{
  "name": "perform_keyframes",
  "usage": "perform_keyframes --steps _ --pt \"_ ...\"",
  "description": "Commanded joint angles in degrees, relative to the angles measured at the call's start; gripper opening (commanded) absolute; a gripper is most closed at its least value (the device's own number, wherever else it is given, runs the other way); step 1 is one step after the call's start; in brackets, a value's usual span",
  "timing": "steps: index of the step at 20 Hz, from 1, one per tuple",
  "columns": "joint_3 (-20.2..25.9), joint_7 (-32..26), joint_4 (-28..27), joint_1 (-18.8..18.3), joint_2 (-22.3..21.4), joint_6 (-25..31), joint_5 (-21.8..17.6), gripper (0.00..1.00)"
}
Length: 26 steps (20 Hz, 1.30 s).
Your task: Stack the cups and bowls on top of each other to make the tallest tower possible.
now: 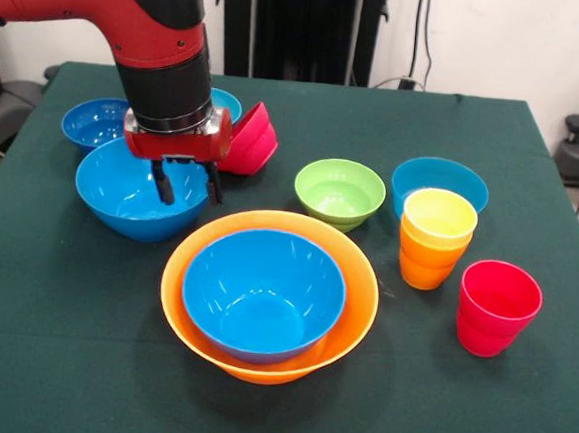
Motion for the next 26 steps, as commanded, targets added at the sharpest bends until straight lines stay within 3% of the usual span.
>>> perform_keyframes --steps 1,10,16,17,20,22,26 --pt "-5.4 -16.5 0.8 0.9 5.1 -0.1 -8.6 1.0" --pt "-8.2 -15.5 0.5 2.3 6.5 -2.8 -16.2 1.0" --pt "-8.6 -15.3 0.2 2.8 6.7 -3.4 -18.6 1.0" --pt "-8.7 -15.0 0.3 3.0 6.7 -3.4 -18.9 0.0" --pt "-9.0 -14.0 0.4 3.1 6.6 -4.0 -19.3 0.0" --pt "-7.9 -18.4 0.6 2.0 6.9 -1.8 -17.8 0.0" --pt "-7.3 -20.3 1.8 1.4 5.8 -0.7 -17.3 0.0"
